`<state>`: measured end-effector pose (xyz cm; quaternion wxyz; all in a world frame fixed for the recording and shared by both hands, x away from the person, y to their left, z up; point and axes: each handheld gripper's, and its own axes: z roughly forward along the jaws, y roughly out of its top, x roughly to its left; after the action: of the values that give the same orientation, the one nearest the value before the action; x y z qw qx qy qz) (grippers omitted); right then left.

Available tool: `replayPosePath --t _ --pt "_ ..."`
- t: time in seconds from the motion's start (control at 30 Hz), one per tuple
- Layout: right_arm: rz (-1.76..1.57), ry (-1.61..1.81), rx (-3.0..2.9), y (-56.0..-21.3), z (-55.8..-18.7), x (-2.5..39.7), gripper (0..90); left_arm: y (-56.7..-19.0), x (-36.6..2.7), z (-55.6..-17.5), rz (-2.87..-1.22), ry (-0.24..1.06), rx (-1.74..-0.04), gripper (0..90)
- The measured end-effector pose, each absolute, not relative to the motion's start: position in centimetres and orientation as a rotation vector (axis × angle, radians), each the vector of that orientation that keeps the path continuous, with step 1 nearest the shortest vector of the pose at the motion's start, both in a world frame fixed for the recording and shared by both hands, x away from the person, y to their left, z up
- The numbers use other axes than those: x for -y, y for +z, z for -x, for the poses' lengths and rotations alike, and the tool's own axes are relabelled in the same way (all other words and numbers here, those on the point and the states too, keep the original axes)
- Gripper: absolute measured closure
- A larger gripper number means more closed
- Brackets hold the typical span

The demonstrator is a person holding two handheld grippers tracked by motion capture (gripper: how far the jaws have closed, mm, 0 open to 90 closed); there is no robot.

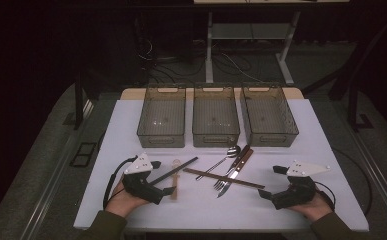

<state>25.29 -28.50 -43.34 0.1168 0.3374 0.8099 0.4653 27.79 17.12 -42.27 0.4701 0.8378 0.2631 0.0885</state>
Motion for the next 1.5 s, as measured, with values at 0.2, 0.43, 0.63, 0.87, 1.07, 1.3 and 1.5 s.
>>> replayPosePath --t 0.2,0.43,0.63,0.87,1.07,1.3,1.5 --pt "-0.996 1.378 -2.365 -43.3 -25.3 28.8 0.2 -42.1 -17.1 -27.8 -2.047 0.216 -0.646 0.0" --pt "-0.983 1.403 -2.355 -43.1 -25.2 28.9 0.2 -41.8 -17.2 -27.9 -2.053 0.223 -0.650 1.1" --pt "-0.980 1.405 -2.367 -43.0 -25.3 28.8 0.2 -41.5 -17.4 -28.3 -2.049 0.223 -0.644 3.5" --pt "-0.966 1.411 -2.386 -42.9 -25.0 28.3 0.2 -41.0 -18.0 -28.7 -2.038 0.233 -0.646 11.0" --pt "-0.987 1.417 -2.364 -42.9 -25.1 28.7 0.2 -40.8 -18.8 -29.1 -2.023 0.237 -0.661 15.3" --pt "-0.973 1.438 -2.367 -42.9 -25.2 28.6 0.2 -40.7 -19.5 -29.7 -2.025 0.236 -0.682 26.6" --pt "-0.982 1.420 -2.371 -43.1 -25.2 28.6 0.2 -41.0 -20.5 -29.9 -2.034 0.240 -0.696 34.3"
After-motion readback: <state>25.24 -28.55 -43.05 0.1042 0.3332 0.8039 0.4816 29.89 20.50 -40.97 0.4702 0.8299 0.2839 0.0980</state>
